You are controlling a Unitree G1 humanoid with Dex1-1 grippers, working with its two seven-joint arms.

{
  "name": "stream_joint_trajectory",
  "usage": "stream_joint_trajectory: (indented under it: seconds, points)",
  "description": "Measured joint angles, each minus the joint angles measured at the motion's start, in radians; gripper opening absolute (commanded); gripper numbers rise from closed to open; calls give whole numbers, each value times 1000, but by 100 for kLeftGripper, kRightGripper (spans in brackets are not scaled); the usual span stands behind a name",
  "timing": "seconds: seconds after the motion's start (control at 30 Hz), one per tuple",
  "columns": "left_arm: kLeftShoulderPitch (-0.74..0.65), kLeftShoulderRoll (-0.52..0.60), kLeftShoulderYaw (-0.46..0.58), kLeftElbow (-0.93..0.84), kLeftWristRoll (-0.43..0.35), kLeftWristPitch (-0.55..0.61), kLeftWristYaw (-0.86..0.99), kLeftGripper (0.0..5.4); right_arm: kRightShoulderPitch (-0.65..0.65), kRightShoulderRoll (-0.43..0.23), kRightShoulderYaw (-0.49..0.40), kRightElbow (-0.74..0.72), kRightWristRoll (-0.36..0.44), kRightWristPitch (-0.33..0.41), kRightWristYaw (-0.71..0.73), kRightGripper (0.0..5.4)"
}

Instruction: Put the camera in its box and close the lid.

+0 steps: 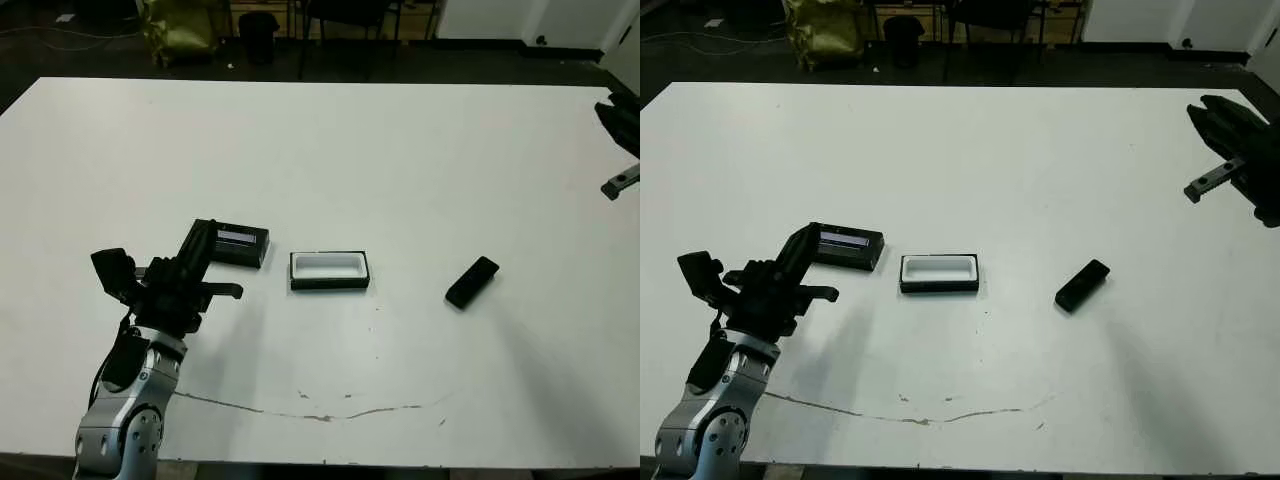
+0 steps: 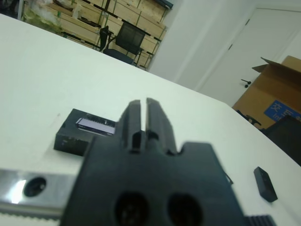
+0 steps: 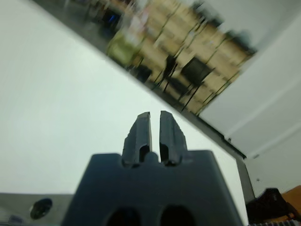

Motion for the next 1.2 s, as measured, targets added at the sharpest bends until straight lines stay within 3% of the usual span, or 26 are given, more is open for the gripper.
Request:
stream_joint_trajectory:
  seconds: [0.1, 0.37, 0.7, 0.87, 1.2]
  points:
    - [0, 0, 5, 1, 0, -9, -3, 3, -24, -68, 61, 35, -37, 8, 90, 0]
    - [0, 3, 9, 3, 0, -13, -14, 3, -130, -118, 181, 143, -117, -80, 262, 0]
    - [1, 2, 13, 6, 0, -17, -15, 3, -164, -139, 272, 200, -161, -155, 436, 0]
    - [2, 3, 16, 6, -1, -17, -19, 3, -171, -141, 318, 173, -245, -159, 425, 0]
    - [3, 3, 22, 8, -14, -18, -27, 3, -278, -93, 510, 235, -395, -166, 516, 0]
